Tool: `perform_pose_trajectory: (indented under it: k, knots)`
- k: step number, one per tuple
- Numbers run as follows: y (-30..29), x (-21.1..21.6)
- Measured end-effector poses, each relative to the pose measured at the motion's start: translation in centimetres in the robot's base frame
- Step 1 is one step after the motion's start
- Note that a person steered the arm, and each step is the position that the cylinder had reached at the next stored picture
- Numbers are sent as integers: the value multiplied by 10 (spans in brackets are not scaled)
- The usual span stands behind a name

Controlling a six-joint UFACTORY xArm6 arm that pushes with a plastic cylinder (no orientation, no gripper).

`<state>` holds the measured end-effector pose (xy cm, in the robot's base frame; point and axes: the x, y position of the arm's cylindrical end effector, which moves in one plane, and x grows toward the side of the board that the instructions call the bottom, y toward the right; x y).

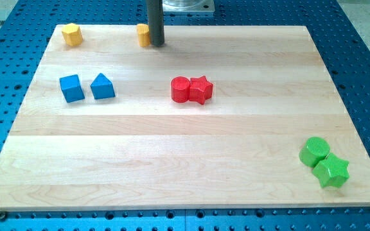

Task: Place the heart at the right of the hexagon

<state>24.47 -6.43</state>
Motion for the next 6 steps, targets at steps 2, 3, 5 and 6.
perform_pose_trajectory:
  k: [2,3,5,6]
  knots:
    - [-30,-8]
    - [-24,-26]
    - [-112,-32]
    - [-105,-19]
